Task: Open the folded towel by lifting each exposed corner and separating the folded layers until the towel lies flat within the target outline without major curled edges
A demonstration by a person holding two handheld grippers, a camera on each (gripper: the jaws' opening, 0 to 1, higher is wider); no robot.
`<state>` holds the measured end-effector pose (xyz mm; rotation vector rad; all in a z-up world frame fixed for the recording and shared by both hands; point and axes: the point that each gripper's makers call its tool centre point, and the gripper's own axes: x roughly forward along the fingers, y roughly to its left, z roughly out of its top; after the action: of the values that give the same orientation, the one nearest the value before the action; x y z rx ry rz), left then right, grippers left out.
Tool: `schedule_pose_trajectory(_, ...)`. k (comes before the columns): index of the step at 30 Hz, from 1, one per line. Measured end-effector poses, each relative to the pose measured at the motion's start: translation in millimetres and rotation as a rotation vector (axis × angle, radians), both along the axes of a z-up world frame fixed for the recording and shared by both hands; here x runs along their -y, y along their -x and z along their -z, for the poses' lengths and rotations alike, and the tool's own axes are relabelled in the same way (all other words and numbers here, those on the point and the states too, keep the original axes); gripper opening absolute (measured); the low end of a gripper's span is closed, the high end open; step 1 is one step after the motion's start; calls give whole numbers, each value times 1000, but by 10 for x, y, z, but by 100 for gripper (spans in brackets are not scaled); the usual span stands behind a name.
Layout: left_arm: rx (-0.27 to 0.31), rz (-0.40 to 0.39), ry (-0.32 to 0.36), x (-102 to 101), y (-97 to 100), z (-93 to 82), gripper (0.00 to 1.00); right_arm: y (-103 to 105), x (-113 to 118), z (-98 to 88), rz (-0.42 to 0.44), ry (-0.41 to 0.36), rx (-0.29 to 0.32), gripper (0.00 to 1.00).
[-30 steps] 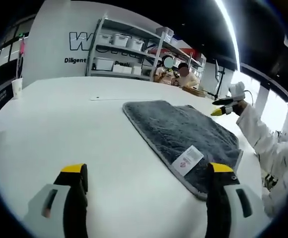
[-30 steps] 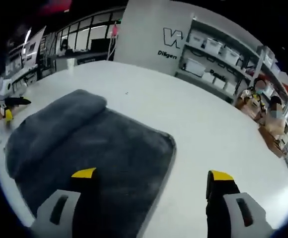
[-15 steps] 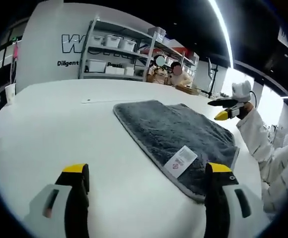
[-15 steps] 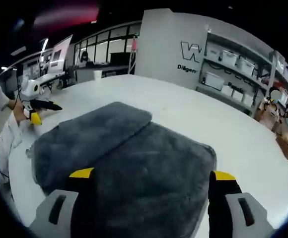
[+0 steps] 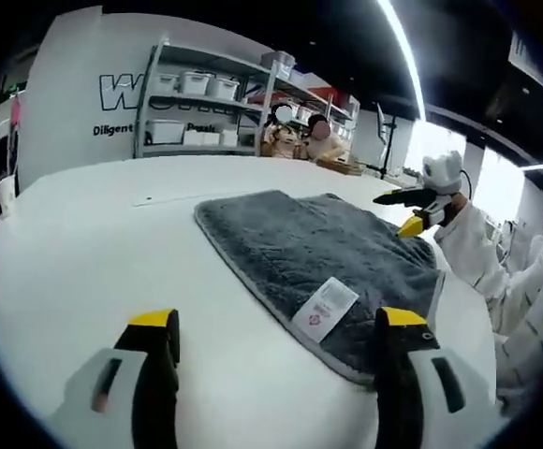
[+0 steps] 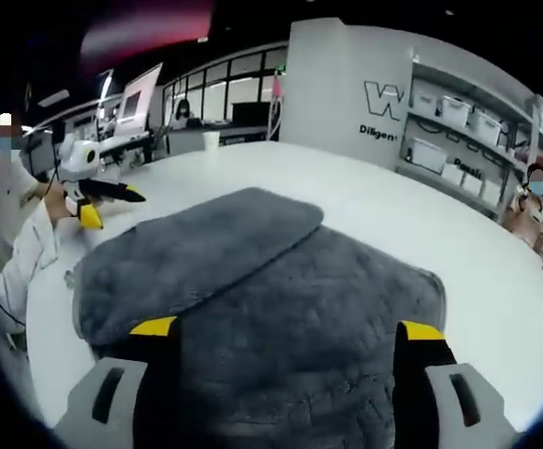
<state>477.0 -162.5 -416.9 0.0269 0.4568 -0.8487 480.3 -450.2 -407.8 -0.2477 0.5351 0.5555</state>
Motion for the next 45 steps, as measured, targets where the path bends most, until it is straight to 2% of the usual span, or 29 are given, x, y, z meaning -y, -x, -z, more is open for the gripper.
schedule_pose_trajectory(2, 39, 47, -19, 79, 37, -2, 74, 19, 0, 13, -1, 6, -1, 93)
schedule_pose_trajectory(8, 44, 87, -20, 129, 80, 16, 54, 31, -7, 39, -8, 3, -7, 92)
schedule_pose_trajectory(11, 34, 93, -24, 119, 62, 39, 48, 47, 0, 39, -6, 0, -6, 92)
schedule_pose_trajectory(24, 14, 137, -105, 172, 90, 211, 31, 70, 2, -32, -5, -12, 15, 92)
schedule_pose_trajectory(35, 47, 162, -123, 226, 105, 208, 23, 88, -3, -92, -10, -24, 31, 91)
schedule_pose_trajectory(45, 64, 189, -119, 309, 146, 210, 9, 101, -5, -83, -13, -27, 27, 91)
